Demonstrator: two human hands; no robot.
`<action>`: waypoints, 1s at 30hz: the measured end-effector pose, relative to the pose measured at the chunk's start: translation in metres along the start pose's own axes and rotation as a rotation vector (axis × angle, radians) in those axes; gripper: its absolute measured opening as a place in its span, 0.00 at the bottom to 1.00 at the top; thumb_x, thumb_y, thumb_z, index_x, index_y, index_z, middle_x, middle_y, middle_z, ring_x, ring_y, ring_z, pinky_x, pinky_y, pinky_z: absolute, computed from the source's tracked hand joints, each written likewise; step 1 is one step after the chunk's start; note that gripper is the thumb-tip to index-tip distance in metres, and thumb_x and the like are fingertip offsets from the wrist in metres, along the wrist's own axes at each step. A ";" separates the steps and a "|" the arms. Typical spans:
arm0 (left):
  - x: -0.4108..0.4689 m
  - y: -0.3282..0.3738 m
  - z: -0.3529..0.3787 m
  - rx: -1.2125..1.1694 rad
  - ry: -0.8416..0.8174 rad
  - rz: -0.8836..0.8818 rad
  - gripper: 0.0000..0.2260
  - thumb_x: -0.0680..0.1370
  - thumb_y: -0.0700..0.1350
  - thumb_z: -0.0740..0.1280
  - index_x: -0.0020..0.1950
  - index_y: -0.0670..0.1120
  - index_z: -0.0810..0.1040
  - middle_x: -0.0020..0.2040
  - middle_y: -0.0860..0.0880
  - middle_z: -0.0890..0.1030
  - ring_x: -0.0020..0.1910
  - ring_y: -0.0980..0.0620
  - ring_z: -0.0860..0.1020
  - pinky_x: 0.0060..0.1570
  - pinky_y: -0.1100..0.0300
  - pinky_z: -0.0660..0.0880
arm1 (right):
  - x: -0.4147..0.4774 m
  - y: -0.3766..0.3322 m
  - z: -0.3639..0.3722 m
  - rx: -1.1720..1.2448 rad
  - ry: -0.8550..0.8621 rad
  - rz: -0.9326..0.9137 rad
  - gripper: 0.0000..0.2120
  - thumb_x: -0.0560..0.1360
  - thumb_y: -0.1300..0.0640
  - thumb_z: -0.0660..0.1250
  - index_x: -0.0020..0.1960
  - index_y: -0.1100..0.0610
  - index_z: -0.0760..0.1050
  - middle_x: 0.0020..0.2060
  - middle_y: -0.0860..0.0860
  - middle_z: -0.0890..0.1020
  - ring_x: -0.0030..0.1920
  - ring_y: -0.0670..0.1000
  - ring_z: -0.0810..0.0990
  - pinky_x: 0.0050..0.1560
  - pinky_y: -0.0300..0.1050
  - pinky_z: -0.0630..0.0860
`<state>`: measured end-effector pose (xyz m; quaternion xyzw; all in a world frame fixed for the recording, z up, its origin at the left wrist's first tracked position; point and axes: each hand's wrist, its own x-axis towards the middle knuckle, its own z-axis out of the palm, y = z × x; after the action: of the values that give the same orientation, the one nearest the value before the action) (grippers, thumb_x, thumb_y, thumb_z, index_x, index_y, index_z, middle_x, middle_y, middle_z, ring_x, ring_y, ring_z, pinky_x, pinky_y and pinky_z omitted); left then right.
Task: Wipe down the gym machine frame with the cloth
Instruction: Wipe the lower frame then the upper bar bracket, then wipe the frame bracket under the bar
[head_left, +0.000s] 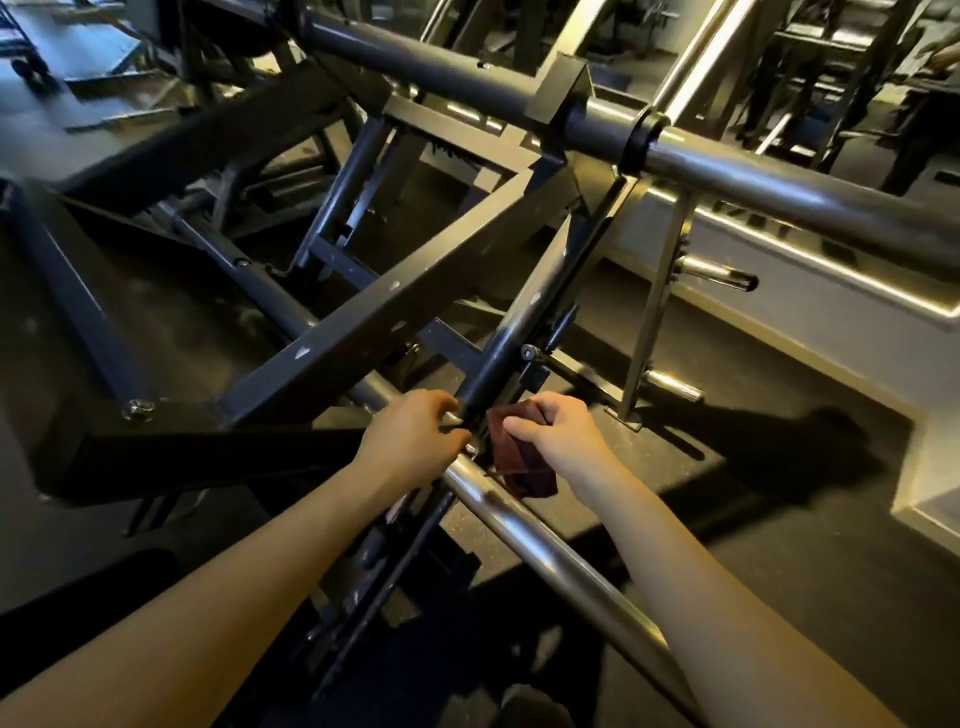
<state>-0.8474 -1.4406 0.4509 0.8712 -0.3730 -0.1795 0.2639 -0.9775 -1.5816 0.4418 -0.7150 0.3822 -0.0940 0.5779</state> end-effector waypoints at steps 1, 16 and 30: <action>0.002 0.004 -0.007 -0.023 0.019 0.018 0.16 0.78 0.50 0.72 0.66 0.50 0.79 0.56 0.53 0.83 0.52 0.58 0.79 0.53 0.61 0.76 | 0.003 -0.007 0.002 0.044 0.020 -0.009 0.08 0.78 0.54 0.73 0.56 0.51 0.79 0.50 0.50 0.84 0.50 0.49 0.84 0.41 0.39 0.78; 0.120 0.062 -0.125 0.139 0.291 0.251 0.16 0.76 0.55 0.73 0.64 0.56 0.79 0.50 0.60 0.78 0.50 0.62 0.77 0.49 0.67 0.73 | 0.131 -0.087 -0.033 0.353 0.417 -0.236 0.03 0.78 0.54 0.73 0.49 0.48 0.79 0.47 0.46 0.83 0.51 0.45 0.79 0.46 0.42 0.75; 0.190 0.074 -0.124 0.251 0.128 0.087 0.22 0.74 0.58 0.75 0.65 0.51 0.80 0.50 0.58 0.78 0.51 0.57 0.79 0.52 0.60 0.79 | 0.230 -0.119 -0.046 0.315 0.786 -0.269 0.11 0.78 0.61 0.71 0.59 0.52 0.77 0.56 0.47 0.77 0.55 0.44 0.77 0.43 0.27 0.67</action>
<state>-0.7004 -1.5846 0.5720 0.8900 -0.4124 -0.0636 0.1836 -0.7933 -1.7624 0.4929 -0.5714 0.4575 -0.4901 0.4734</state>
